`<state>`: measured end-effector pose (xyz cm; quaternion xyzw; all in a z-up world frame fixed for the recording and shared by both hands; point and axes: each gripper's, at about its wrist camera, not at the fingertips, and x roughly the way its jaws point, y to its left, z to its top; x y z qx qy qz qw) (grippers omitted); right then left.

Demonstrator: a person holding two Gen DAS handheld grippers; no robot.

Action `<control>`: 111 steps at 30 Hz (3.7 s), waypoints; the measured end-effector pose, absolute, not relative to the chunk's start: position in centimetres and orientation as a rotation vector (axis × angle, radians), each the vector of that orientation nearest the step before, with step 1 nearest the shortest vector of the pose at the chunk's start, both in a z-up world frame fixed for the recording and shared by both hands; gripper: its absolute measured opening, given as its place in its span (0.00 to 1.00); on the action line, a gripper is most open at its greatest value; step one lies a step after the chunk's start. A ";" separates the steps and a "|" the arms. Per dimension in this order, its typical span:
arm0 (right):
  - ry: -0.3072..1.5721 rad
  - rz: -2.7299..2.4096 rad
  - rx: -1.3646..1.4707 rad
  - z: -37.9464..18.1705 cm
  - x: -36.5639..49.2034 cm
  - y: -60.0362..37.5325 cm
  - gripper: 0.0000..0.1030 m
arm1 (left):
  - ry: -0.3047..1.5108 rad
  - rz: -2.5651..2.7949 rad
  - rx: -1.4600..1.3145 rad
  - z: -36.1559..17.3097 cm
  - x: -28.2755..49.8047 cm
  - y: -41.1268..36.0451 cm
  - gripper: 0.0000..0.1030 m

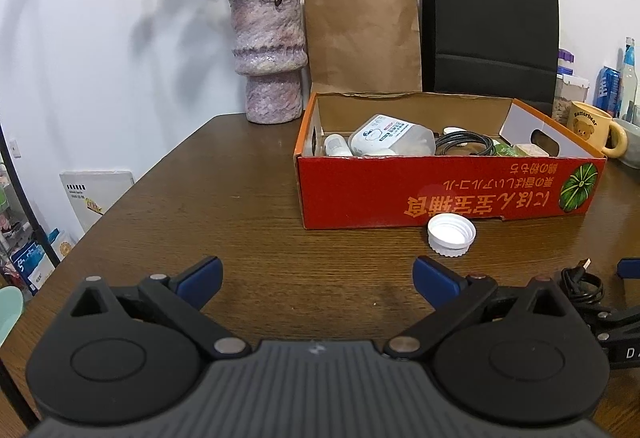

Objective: Organize rigid objects
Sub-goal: 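Close the right tool on the small black USB cable, then close the left tool on the white cap while the right tool holds the USB cable, then carry the white cap in the left tool while the right tool carries the USB cable into the box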

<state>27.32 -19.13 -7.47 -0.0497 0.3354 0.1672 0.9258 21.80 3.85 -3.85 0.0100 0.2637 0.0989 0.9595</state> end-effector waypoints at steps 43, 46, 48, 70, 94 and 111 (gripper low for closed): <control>0.470 0.283 0.042 -4.2 28.6 -25.3 0.41 | 0.605 0.230 -0.006 -4.6 26.4 0.4 1.00; 0.460 0.270 0.048 -4.1 29.3 -26.1 0.41 | 0.611 0.241 -0.004 -4.8 27.1 -0.4 1.00; 0.454 0.263 0.052 -4.1 29.5 -26.6 0.41 | 0.614 0.241 -0.003 -4.9 27.7 -1.0 1.00; 0.469 0.215 0.075 -4.7 30.9 -28.2 0.41 | 0.661 0.236 -0.049 -6.8 31.8 -3.0 0.79; 0.452 0.303 0.028 -4.2 28.8 -26.5 0.41 | 0.575 0.219 -0.058 -5.4 26.6 -1.9 0.40; 0.395 0.336 0.022 -2.7 27.1 -25.6 0.41 | 0.457 0.185 -0.079 -2.1 22.8 -1.5 0.40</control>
